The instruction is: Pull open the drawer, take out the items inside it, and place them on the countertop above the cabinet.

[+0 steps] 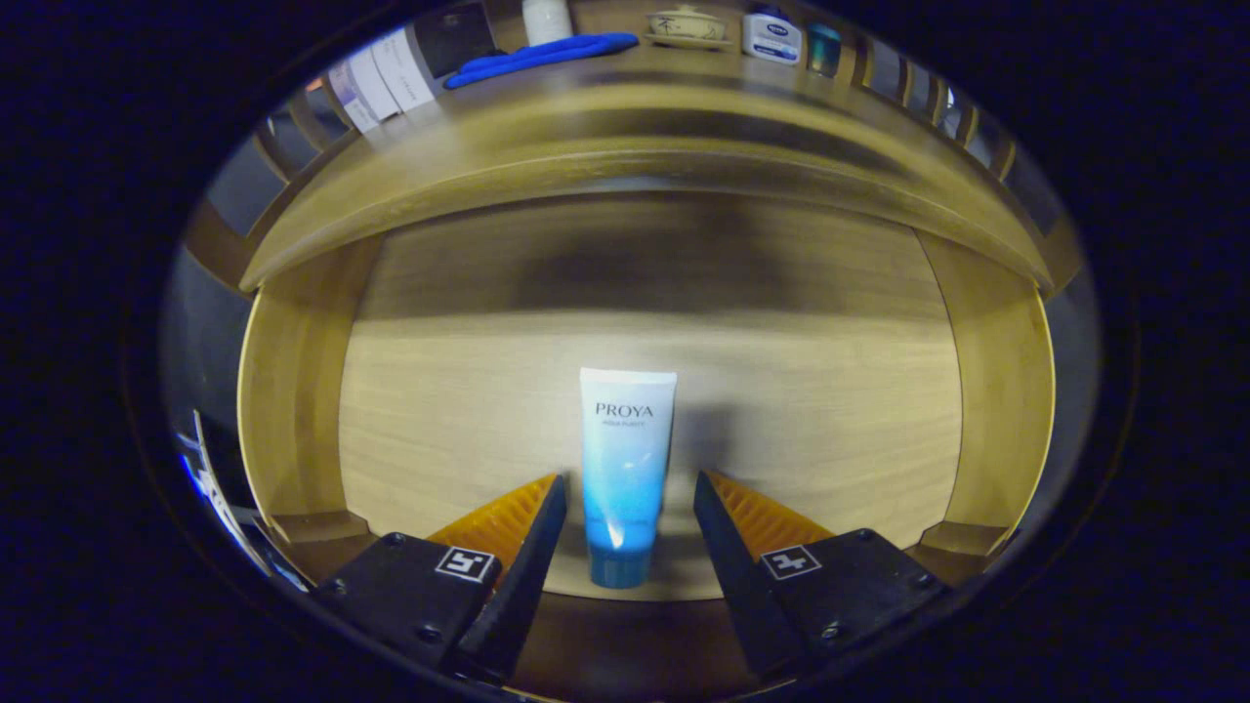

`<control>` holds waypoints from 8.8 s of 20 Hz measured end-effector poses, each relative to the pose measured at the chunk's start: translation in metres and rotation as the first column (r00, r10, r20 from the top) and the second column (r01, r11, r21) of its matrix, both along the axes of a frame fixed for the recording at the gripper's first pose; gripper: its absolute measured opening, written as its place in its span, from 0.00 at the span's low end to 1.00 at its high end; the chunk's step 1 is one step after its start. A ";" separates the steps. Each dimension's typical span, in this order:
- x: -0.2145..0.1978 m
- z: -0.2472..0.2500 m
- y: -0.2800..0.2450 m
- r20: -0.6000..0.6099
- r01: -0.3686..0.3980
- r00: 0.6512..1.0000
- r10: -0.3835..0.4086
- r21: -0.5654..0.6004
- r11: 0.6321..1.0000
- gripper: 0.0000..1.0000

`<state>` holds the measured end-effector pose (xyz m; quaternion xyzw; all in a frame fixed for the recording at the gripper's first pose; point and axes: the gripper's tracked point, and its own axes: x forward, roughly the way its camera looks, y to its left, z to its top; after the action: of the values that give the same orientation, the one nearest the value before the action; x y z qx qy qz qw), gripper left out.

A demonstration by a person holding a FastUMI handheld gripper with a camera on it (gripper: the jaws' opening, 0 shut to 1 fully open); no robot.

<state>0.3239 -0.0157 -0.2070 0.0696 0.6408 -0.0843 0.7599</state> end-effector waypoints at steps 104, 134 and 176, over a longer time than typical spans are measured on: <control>-0.104 0.183 0.043 0.890 -0.090 0.333 0.312 -0.300 0.950 0.99; -0.112 0.034 0.005 0.913 0.073 0.365 0.184 -0.225 0.972 0.99; -0.025 0.031 -0.010 0.879 0.094 0.436 0.192 -0.257 0.962 0.99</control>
<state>0.2992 -0.0252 -0.1756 -0.0182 0.1240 -0.0978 0.9873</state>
